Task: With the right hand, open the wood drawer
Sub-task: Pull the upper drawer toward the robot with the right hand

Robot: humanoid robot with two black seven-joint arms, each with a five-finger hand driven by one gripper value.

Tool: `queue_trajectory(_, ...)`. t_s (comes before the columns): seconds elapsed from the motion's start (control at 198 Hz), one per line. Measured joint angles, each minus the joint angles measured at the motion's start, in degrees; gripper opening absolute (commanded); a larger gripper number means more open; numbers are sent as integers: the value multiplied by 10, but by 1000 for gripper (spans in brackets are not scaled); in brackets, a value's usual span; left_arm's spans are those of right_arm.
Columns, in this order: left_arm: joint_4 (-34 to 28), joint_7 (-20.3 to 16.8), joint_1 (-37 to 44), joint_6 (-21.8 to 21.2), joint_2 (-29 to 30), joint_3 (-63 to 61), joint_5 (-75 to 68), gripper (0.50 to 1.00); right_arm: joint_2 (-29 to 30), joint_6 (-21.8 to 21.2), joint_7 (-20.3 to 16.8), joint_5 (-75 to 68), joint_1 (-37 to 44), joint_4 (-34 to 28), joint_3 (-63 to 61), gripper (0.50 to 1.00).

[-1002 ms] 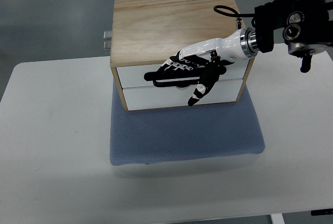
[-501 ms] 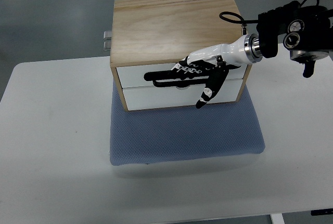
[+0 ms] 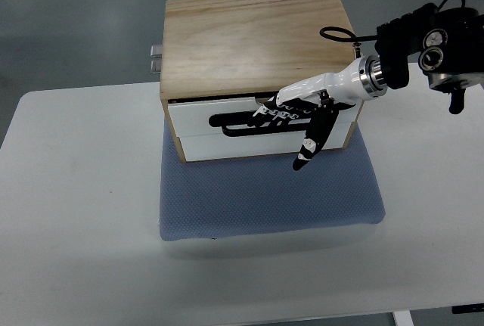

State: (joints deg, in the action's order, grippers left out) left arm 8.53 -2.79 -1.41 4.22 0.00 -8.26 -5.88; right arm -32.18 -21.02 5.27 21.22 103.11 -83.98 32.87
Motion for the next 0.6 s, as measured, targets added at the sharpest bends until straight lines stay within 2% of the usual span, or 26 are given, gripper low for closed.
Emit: queue_trajectory(0.602,0,0,0,0,0,0,0,1000,-31,-98,2,12,19,-50,0,934)
